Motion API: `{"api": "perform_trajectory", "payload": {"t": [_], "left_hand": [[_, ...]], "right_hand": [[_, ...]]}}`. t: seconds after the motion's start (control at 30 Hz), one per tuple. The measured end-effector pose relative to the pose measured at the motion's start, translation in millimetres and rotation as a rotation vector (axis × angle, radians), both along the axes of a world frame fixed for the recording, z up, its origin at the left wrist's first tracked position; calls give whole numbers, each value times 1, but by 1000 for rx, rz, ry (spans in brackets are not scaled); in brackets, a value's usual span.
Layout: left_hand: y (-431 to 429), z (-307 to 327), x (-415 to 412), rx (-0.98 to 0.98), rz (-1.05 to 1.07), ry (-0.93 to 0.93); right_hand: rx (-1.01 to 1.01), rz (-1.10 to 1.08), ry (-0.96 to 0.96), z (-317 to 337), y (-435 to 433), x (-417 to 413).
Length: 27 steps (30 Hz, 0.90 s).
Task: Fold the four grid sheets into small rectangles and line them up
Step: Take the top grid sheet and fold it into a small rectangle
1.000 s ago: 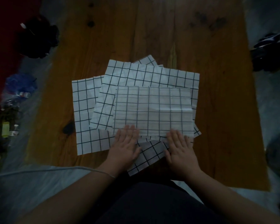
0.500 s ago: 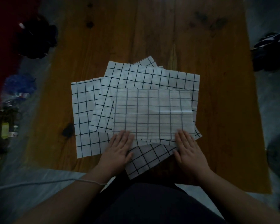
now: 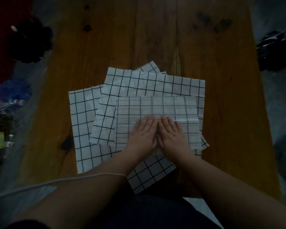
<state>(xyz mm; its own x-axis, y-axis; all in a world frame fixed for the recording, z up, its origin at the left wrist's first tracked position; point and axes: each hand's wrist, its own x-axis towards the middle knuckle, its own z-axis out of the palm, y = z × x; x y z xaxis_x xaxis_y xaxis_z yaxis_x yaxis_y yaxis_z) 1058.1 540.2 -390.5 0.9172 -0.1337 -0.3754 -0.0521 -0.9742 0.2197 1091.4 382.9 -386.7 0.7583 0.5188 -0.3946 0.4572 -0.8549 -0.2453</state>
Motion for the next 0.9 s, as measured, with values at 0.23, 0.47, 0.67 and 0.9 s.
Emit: {"api": "perform_trajectory", "payload": {"t": [0.23, 0.47, 0.67, 0.9], "left_hand": [[18, -12, 3, 59, 5, 71], [33, -8, -4, 39, 49, 114], [20, 1, 1, 19, -2, 118], [16, -1, 2, 31, -1, 146]], "right_hand": [[-77, -25, -14, -12, -30, 11], [13, -423, -25, 3, -61, 10], [335, -852, 84, 20, -61, 23], [513, -1090, 334, 32, -66, 59]]}}
